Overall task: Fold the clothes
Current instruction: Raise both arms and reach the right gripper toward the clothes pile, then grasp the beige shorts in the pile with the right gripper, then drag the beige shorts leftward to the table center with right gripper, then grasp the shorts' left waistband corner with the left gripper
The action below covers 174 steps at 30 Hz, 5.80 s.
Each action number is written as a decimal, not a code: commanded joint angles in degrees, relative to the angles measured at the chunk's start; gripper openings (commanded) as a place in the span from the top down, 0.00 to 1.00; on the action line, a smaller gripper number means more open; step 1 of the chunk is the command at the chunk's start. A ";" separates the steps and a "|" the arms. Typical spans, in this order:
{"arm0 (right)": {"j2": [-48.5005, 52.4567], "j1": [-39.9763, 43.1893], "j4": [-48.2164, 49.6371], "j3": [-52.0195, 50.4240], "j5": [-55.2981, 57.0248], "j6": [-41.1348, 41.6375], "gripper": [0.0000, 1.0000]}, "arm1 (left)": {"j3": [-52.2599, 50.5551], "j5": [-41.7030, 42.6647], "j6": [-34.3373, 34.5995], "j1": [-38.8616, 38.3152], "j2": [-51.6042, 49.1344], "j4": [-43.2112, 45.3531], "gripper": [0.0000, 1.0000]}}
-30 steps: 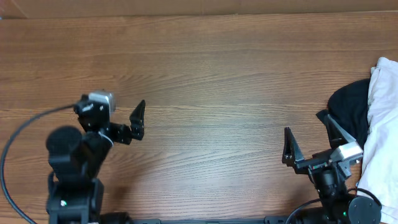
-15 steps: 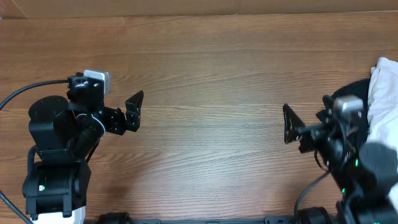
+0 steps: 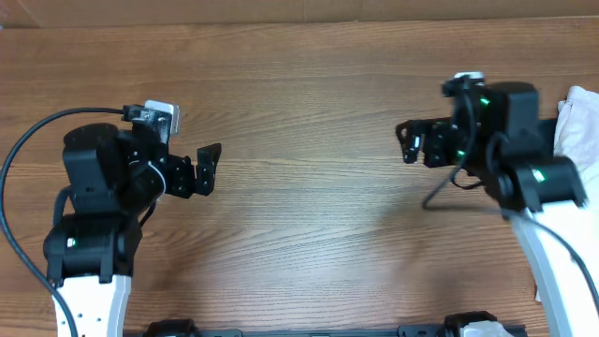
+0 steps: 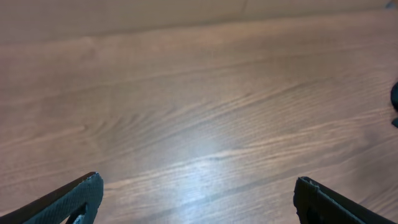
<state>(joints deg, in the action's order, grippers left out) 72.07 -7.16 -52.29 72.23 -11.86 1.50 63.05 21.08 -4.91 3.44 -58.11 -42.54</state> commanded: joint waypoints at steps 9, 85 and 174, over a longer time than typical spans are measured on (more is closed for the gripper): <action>10.62 6.71 0.37 1.44 8.98 9.84 0.00 | 1.14 1.05 -1.29 0.39 -6.03 -0.59 0.00; 35.95 44.19 15.13 1.29 27.65 12.35 0.92 | 1.14 2.29 2.73 0.28 -15.72 3.19 0.00; 34.67 16.09 -23.43 35.74 -0.85 8.48 0.00 | 24.11 -17.25 2.12 -23.80 -65.46 25.94 0.02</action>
<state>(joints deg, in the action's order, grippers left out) 109.06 8.99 -75.68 106.72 -14.17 10.81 80.38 8.19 -3.33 -19.64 -119.94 -14.81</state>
